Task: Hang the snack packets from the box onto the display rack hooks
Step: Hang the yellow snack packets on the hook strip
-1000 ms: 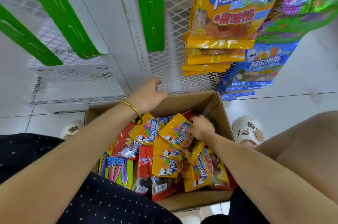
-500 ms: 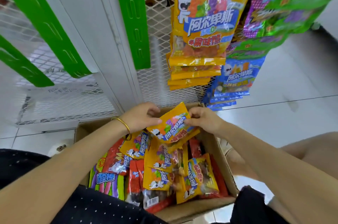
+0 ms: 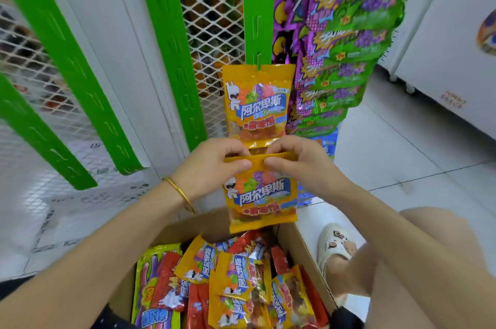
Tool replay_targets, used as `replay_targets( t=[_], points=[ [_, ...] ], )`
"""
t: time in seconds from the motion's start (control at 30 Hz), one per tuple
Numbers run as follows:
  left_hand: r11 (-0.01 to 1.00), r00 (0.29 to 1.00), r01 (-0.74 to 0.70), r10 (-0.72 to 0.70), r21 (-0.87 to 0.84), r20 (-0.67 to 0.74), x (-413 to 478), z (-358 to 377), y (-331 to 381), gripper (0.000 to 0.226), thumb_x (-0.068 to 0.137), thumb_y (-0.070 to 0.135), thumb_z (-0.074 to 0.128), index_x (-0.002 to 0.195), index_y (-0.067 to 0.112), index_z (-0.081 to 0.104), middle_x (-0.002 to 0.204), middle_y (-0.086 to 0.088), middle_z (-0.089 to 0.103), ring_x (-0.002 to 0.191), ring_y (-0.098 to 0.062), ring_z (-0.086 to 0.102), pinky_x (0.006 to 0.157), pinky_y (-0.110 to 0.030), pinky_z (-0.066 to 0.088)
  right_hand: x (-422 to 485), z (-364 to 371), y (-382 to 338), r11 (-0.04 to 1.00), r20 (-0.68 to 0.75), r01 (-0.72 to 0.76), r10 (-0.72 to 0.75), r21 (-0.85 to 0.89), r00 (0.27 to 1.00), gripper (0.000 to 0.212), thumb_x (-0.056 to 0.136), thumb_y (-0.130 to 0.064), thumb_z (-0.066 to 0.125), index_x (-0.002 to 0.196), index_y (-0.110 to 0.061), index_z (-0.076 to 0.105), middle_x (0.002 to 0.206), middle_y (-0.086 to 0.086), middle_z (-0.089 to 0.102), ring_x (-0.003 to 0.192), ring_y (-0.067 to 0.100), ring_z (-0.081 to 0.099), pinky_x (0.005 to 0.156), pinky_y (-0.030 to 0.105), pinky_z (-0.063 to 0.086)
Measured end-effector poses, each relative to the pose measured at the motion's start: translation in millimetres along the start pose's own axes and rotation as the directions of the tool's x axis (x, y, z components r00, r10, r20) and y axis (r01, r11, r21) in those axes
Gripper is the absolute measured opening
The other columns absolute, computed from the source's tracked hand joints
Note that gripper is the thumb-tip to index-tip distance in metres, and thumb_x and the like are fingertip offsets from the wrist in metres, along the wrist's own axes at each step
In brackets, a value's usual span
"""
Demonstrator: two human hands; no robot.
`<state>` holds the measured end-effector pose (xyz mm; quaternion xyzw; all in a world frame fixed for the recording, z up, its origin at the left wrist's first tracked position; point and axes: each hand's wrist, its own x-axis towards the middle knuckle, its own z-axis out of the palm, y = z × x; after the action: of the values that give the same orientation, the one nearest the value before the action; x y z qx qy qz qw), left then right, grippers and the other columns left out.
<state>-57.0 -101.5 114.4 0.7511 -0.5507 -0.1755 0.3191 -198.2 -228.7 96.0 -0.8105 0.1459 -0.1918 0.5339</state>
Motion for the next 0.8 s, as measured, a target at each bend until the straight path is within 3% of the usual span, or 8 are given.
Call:
replay_targets(
  t=[0.07, 0.17, 0.3, 0.37, 0.47, 0.6, 0.7, 0.8],
  points=[
    [0.999, 0.997, -0.049, 0.050, 0.012, -0.058, 10, -22, 25, 0.010, 0.083, 0.024, 0.066, 0.074, 0.030, 0.064, 0.074, 0.012, 0.062, 0.065, 0.003, 0.054, 0.061, -0.013, 0.041, 7, -16, -21, 0.998, -0.056, 0.054, -0.055, -0.021, 0.997, 0.021, 0.085, -0.006, 0.064, 0.073, -0.023, 0.061, 0.065, -0.013, 0.061, 0.060, 0.004, 0.060, 0.061, 0.020, 0.051],
    [0.993, 0.929, -0.115, 0.096, -0.033, -0.358, 33, -60, 58, 0.002, 0.082, 0.023, 0.068, 0.083, 0.024, 0.069, 0.078, 0.012, 0.064, 0.069, 0.001, 0.056, 0.064, -0.010, 0.043, 19, -41, -49, 0.992, -0.142, 0.112, -0.119, -0.050, 0.983, 0.021, 0.086, -0.005, 0.063, 0.074, -0.023, 0.060, 0.068, -0.011, 0.061, 0.057, -0.005, 0.056, 0.057, 0.009, 0.043],
    [0.990, 0.825, -0.129, 0.072, -0.063, -0.560, 77, -92, 81, 0.022, 0.086, 0.019, 0.063, 0.107, 0.014, 0.059, 0.093, 0.006, 0.060, 0.078, 0.001, 0.055, 0.073, -0.009, 0.045, 44, -63, -75, 0.964, -0.210, 0.155, -0.201, -0.216, 0.957, 0.018, 0.088, -0.010, 0.061, 0.077, -0.024, 0.060, 0.071, -0.013, 0.058, 0.059, -0.004, 0.052, 0.058, 0.010, 0.040],
    [0.991, 0.824, -0.108, 0.048, -0.073, -0.565, 92, -96, 86, 0.027, 0.088, 0.021, 0.060, 0.113, 0.011, 0.054, 0.088, 0.010, 0.056, 0.078, 0.002, 0.054, 0.072, -0.008, 0.045, 58, -66, -83, 0.946, -0.237, 0.162, -0.232, -0.281, 0.944, 0.011, 0.089, -0.011, 0.060, 0.082, -0.019, 0.062, 0.072, -0.015, 0.057, 0.062, -0.004, 0.052, 0.060, 0.011, 0.039],
    [0.993, 0.845, -0.070, 0.011, -0.090, -0.535, 106, -98, 88, 0.019, 0.091, 0.024, 0.057, 0.099, 0.006, 0.057, 0.075, 0.004, 0.056, 0.072, -0.016, 0.059, 0.072, -0.025, 0.052, 76, -63, -93, 0.913, -0.315, 0.177, -0.301, -0.367, 0.900, 0.007, 0.090, -0.011, 0.059, 0.085, -0.015, 0.064, 0.073, -0.010, 0.058, 0.065, -0.004, 0.052, 0.060, 0.009, 0.037],
    [0.997, 0.860, -0.063, 0.032, -0.045, -0.510, 114, -106, 84, 0.032, 0.091, 0.026, 0.055, 0.069, 0.003, 0.052, 0.059, 0.000, 0.038, 0.051, -0.009, 0.034, 0.043, -0.014, 0.027, 96, -56, -100, 0.841, -0.402, 0.183, -0.420, -0.508, 0.814, 0.009, 0.092, -0.014, 0.056, 0.090, -0.009, 0.063, 0.080, 0.001, 0.062, 0.074, 0.015, 0.054, 0.067, 0.028, 0.042],
    [0.994, 0.888, -0.065, 0.019, -0.085, -0.459, 116, -109, 83, 0.035, 0.092, 0.026, 0.054, 0.060, 0.014, 0.044, 0.057, 0.002, 0.036, 0.043, -0.001, 0.032, 0.040, -0.012, 0.026, 106, -52, -102, 0.813, -0.418, 0.182, -0.460, -0.553, 0.783, 0.011, 0.094, -0.016, 0.053, 0.093, -0.006, 0.059, 0.080, 0.005, 0.061, 0.073, 0.021, 0.053, 0.066, 0.039, 0.042],
    [0.997, 0.893, -0.046, 0.014, -0.060, -0.450, 116, -110, 84, 0.038, 0.093, 0.028, 0.052, 0.058, 0.015, 0.042, 0.056, 0.001, 0.037, 0.044, -0.004, 0.033, 0.040, -0.014, 0.024, 111, -50, -103, 0.785, -0.413, 0.168, -0.479, -0.596, 0.774, 0.012, 0.095, -0.016, 0.051, 0.093, -0.005, 0.054, 0.076, 0.004, 0.055, 0.069, 0.023, 0.049, 0.061, 0.037, 0.037]
  ],
)
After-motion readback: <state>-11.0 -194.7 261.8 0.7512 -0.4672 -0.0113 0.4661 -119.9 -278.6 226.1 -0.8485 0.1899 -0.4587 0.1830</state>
